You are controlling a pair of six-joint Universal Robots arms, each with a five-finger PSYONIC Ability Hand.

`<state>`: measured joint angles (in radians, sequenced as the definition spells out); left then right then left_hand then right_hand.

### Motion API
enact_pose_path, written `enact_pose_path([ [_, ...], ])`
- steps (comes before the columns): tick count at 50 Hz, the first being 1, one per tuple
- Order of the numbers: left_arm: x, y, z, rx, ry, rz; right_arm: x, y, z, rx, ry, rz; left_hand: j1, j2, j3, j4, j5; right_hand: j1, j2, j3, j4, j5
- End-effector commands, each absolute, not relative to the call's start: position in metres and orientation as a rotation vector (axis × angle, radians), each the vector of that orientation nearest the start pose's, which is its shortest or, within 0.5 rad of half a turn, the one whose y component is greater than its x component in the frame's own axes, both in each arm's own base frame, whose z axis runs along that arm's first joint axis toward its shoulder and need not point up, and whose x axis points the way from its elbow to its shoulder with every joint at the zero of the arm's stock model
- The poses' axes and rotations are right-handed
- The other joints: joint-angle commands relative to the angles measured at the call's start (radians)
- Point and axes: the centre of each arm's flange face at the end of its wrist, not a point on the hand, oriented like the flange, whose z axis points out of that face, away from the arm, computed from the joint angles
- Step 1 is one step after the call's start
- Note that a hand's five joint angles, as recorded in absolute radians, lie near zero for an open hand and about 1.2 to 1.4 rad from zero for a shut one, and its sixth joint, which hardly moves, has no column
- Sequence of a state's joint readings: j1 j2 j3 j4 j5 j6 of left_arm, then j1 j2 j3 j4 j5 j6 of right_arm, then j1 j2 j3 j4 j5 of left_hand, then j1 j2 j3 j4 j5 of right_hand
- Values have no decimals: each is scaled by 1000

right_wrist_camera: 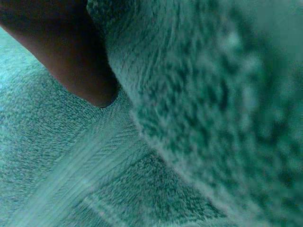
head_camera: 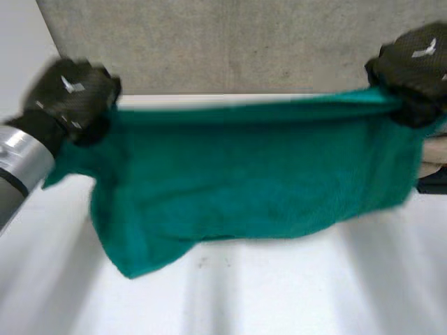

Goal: Fold the laundry.

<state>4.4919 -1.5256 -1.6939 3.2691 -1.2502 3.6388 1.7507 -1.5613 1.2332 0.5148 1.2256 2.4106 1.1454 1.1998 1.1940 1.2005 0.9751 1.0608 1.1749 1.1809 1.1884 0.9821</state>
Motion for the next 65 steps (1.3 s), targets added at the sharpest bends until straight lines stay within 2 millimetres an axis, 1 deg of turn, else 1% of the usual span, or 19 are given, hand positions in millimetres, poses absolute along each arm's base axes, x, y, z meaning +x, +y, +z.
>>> enact_pose_path([
  [1, -231, -288, 230, 1211, 2191, -2041, 231, -258, 294, -1676, 2199, -1710, 251, 196, 202, 196, 247, 335, 221, 215, 208, 240],
  [6, -240, -329, 220, 1231, 2130, -2043, 242, -295, 272, -1669, 2268, -1772, 251, 196, 202, 196, 247, 335, 221, 215, 208, 240],
  [9, -250, -361, 237, 1225, 1923, -2124, 256, -332, 278, -1577, 2177, -2069, 251, 196, 202, 196, 247, 335, 221, 215, 208, 240],
  [11, -258, -376, 256, 1200, 1753, -2202, 263, -349, 292, -1485, 2086, -2272, 251, 196, 202, 196, 247, 335, 221, 215, 208, 240],
  [12, -265, -387, 279, 1158, 1567, -2288, 267, -365, 312, -1359, 1964, -2490, 251, 196, 202, 196, 247, 335, 221, 215, 208, 240],
  [16, -273, -403, 342, 977, 1106, -2494, 274, -386, 364, -1014, 1575, -2957, 251, 196, 202, 196, 247, 335, 221, 215, 208, 240],
  [18, -271, -407, 369, 856, 902, -2572, 279, -384, 385, -886, 1386, -3102, 251, 196, 202, 196, 247, 335, 221, 215, 208, 240],
  [21, -271, -403, 384, 776, 788, -2624, 284, -377, 398, -841, 1291, -3143, 251, 196, 202, 196, 247, 335, 221, 215, 208, 240],
  [25, -270, -401, 356, 833, 944, -2578, 287, -375, 387, -882, 1352, -3093, 251, 196, 202, 196, 247, 335, 221, 215, 208, 240],
  [29, -263, -387, 323, 910, 1134, -2500, 285, -369, 351, -1019, 1553, -2925, 251, 196, 202, 196, 247, 335, 221, 215, 208, 240],
  [38, -249, -332, 220, 1129, 1548, -2287, 275, -341, 233, -1310, 2031, -2362, 251, 196, 202, 196, 247, 335, 221, 215, 208, 240],
  [42, -248, -313, 189, 1209, 1667, -2217, 269, -333, 176, -1310, 2189, -2110, 251, 196, 202, 196, 247, 335, 221, 215, 208, 240],
  [46, -245, -301, 172, 1243, 1739, -2165, 265, -326, 148, -1239, 2281, -1964, 251, 196, 202, 196, 247, 335, 221, 215, 208, 240],
  [48, -245, -298, 168, 1251, 1755, -2154, 263, -323, 144, -1206, 2303, -1926, 251, 196, 202, 196, 247, 335, 221, 215, 208, 240],
  [53, -241, -294, 164, 1252, 1790, -2129, 254, -314, 133, -1130, 2380, -1810, 251, 196, 202, 196, 247, -369, -483, -489, -497, -465],
  [56, -237, -294, 162, 1245, 1814, -2106, 245, -314, 131, -1120, 2415, -1778, 251, 196, 202, 196, 247, -406, -520, -526, -534, -502],
  [60, -231, -297, 158, 1237, 1850, -2074, 234, -310, 138, -1104, 2420, -1756, 251, 196, 202, 196, 247, -307, -421, -427, -435, -403],
  [64, -229, -296, 156, 1240, 1871, -2059, 221, -309, 137, -1102, 2407, -1739, 251, 196, 202, 196, 247, 333, 219, 213, 205, 237],
  [65, -229, -295, 154, 1251, 1880, -2054, 219, -310, 136, -1103, 2397, -1731, 243, 188, 194, 187, 238, 335, 221, 215, 208, 240],
])
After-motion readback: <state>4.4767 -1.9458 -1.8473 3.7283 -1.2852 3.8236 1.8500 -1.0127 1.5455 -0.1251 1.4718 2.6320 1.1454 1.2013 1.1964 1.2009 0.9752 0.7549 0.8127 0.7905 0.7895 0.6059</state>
